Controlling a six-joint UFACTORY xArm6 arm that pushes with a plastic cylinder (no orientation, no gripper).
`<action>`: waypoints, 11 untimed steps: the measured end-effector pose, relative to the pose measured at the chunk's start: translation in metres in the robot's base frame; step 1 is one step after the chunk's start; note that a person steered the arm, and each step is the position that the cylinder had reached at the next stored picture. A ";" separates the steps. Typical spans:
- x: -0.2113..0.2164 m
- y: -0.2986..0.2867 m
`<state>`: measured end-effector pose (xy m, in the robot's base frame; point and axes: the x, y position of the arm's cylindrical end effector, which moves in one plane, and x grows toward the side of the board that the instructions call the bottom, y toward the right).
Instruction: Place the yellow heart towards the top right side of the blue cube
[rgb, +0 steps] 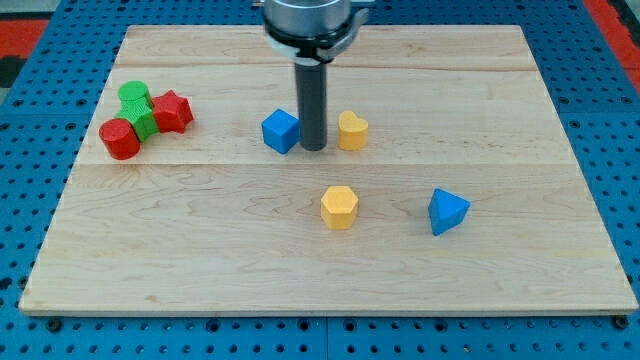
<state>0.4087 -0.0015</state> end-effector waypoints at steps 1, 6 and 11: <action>-0.011 -0.006; -0.044 0.068; -0.045 0.040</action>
